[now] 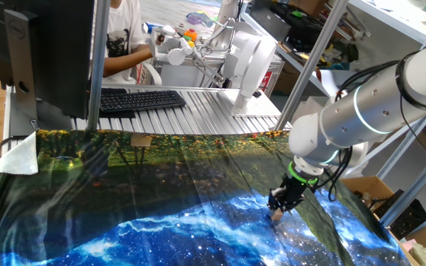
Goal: Pick up the small block on the left and move it to the right
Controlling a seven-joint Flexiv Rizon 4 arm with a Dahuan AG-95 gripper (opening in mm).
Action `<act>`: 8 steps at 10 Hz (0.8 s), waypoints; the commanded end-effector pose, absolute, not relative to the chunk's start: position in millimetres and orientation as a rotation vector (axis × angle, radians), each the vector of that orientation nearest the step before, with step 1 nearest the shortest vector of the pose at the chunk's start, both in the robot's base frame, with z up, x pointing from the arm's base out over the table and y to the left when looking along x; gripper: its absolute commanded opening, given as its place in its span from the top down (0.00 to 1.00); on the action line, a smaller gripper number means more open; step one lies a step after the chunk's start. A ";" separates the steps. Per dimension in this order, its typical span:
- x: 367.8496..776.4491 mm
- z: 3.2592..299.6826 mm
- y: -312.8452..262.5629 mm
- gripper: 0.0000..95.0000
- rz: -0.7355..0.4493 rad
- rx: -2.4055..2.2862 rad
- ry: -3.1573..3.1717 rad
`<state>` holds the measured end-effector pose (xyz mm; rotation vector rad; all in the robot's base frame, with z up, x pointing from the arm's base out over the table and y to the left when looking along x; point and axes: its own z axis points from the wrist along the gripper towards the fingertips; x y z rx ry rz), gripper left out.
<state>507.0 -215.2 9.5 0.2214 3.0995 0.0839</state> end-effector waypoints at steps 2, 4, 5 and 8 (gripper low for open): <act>503.4 27.4 -215.8 1.00 0.090 0.211 3.104; 501.6 38.3 -216.0 1.00 0.091 0.210 3.107; 500.7 43.0 -212.7 1.00 0.095 0.211 3.109; 502.4 56.5 -196.3 1.00 0.093 0.249 3.122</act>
